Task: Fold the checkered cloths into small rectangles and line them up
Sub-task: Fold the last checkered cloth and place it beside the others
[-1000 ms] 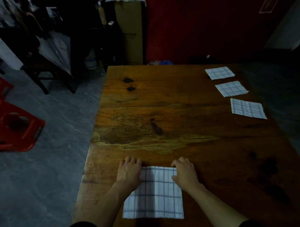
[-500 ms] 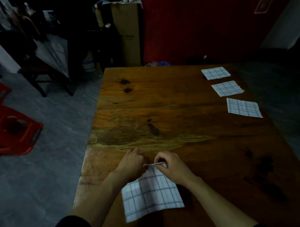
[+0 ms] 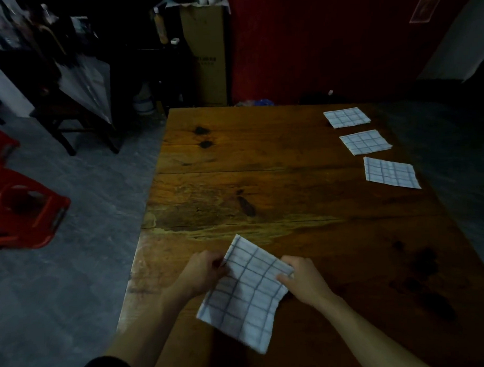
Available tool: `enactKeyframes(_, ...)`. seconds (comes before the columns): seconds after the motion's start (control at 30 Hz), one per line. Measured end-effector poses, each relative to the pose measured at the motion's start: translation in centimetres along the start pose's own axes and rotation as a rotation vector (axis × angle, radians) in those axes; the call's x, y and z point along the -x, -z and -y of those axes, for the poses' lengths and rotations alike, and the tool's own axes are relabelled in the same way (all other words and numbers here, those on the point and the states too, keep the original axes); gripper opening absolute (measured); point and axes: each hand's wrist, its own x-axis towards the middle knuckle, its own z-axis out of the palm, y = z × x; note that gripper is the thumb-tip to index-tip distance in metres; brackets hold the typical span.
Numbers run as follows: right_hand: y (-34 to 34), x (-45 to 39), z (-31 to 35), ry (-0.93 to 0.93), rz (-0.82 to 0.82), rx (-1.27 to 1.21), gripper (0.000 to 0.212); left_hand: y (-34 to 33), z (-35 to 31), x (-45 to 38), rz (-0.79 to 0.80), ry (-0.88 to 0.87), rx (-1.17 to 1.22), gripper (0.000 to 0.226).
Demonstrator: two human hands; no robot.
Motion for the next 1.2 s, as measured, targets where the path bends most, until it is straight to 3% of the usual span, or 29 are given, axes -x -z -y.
enactKeyframes(0.07, 0.9, -0.5, 0.6, 0.058, -0.064, 0.020, 0.007, -0.5, 0.5, 0.2, 0.041, 0.024, 0.118, 0.006)
enactKeyframes(0.2, 1.6, -1.4, 1.3, 0.142, -0.103, 0.099, 0.009, -1.4, 0.2, 1.3, 0.094, 0.109, 0.293, 0.013)
enactKeyframes(0.37, 0.4, -1.3, 1.4, 0.202, -0.097, 0.111, 0.011, -1.7, 0.3, 2.0, -0.050, 0.135, 0.399, 0.025)
enactKeyframes(0.47, -0.4, -1.1, 1.3, 0.221, -0.085, 0.097, 0.016, -1.7, 0.5, 1.8, -0.131, 0.147, 0.432, 0.018)
enactKeyframes(0.63, -0.8, -0.9, 1.3, 0.202, -0.076, 0.095, 0.018, -1.6, 1.2, 2.1, -0.168, 0.026, 0.316, 0.013)
enactKeyframes(0.77, -0.8, -0.2, 0.7, 0.188, -0.029, 0.129, 0.022, -1.8, 2.0, 2.7, -0.125, -0.067, 0.197, 0.029)
enactKeyframes(0.9, -0.9, 0.9, -0.7, 0.136, 0.026, 0.207, 0.034, -2.3, 2.9, 3.9, -0.034, -0.149, 0.039, 0.015)
enactKeyframes(1.0, -0.7, 1.8, -1.9, 0.117, 0.121, 0.310, 0.039, -2.3, 4.2, 4.8, 0.050, -0.143, -0.067, 0.023)
enactKeyframes(1.1, -0.4, 2.1, -2.6, 0.082, 0.187, 0.380, 0.049, -2.0, 4.7, 4.9, 0.010, -0.123, -0.067, 0.036)
enactKeyframes(1.2, -0.3, 1.9, -2.2, 0.077, 0.185, 0.386, 0.054, -1.8, 4.2, 4.6, -0.017, -0.091, -0.060, 0.027)
